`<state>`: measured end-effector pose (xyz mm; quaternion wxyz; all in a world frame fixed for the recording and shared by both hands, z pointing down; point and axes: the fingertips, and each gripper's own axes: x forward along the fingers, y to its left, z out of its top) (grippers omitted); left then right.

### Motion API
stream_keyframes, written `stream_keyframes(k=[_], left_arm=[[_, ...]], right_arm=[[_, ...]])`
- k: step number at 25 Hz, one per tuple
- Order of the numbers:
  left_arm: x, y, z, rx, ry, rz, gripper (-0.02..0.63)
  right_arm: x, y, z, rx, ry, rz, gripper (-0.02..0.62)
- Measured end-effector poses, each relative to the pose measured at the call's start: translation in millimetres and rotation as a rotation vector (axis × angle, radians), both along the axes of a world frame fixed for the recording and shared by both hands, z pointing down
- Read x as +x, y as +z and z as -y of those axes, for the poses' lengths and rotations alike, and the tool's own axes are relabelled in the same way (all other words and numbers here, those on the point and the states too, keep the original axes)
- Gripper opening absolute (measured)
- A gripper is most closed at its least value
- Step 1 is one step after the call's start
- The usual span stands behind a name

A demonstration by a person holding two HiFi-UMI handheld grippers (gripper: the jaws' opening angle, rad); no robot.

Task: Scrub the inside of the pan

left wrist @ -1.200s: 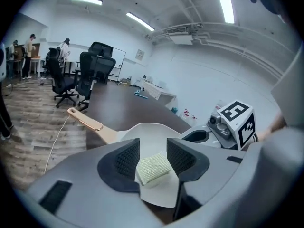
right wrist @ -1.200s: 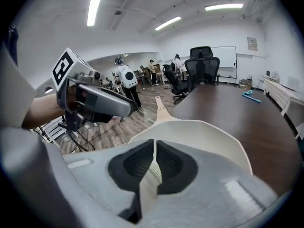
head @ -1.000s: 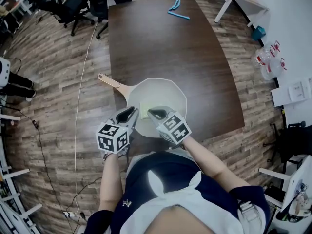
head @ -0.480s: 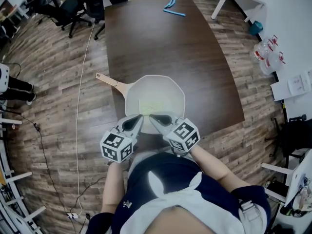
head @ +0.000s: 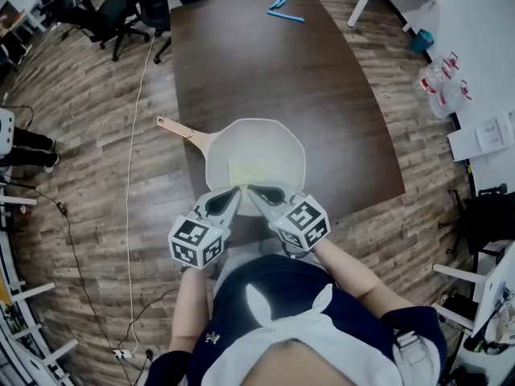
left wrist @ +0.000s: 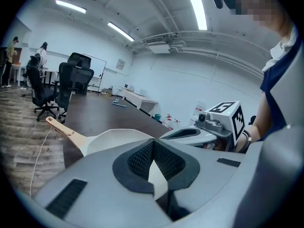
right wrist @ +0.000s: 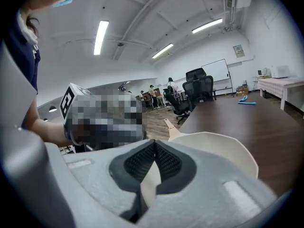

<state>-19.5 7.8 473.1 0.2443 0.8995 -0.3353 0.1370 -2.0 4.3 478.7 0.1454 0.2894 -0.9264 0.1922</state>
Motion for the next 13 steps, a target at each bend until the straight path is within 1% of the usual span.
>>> stream_keyframes(k=[9, 13], left_arm=[[-5, 3, -13, -0.009, -0.016, -0.002, 0.005], [-6, 4, -19, -0.013, -0.012, 0.003, 0.006]], right_arm=[[-4, -1, -8, 0.019, 0.014, -0.016, -0.002], [-5, 0, -13, 0.007, 0.015, -0.018, -0.002]])
